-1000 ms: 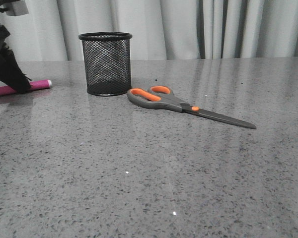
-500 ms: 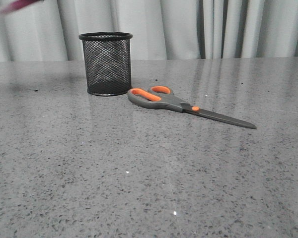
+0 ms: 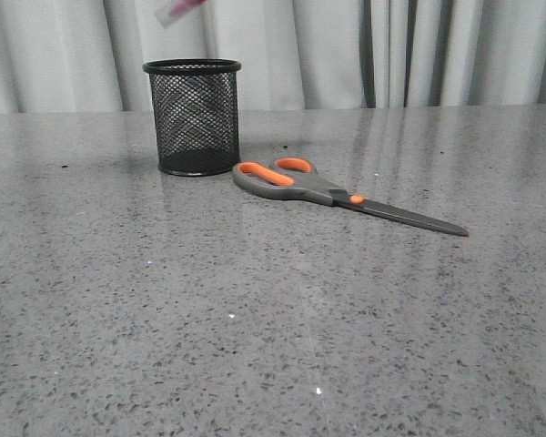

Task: Put pen and scissors into bin
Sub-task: 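Lift the pink highlighter with the left gripper toward the mesh cup, then lower the highlighter into the mesh cup and open the left gripper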

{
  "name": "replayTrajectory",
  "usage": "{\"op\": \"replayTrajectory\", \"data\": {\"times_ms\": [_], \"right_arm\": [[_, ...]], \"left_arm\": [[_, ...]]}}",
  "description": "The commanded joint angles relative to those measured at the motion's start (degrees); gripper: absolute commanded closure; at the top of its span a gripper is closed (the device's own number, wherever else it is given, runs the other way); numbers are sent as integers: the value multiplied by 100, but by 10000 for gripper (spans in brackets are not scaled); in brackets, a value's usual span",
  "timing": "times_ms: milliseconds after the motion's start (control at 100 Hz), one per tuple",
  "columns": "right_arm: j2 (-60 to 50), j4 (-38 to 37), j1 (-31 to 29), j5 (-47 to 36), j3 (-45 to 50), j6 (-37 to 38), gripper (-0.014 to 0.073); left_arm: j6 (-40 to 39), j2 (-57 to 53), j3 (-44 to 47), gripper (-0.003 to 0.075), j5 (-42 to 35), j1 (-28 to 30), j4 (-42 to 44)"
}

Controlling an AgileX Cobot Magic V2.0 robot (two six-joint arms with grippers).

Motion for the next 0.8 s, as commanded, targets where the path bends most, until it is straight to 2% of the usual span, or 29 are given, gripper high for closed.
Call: {"op": "replayTrajectory", "data": {"times_ms": [0,470,560,710,790], "right_arm": [[-41,44,-38,-252,-198,-71,223],[-41,44,-38,-229,-198,-71,223],[-41,44,-38,-229,-198,-71,223],[-41,44,-38,-229,-198,-71,223],[-41,44,-38,-229,-198,-71,223]], "left_arm": [[7,-102,-169,739,-236,-50,-249],[20,14,-169,722,-211,-50,322],[20,14,-169,630,-198,-50,322],[20,14,-169,359,-236,-38,255],[20,-34,-193,297,-313,18,82]]}}
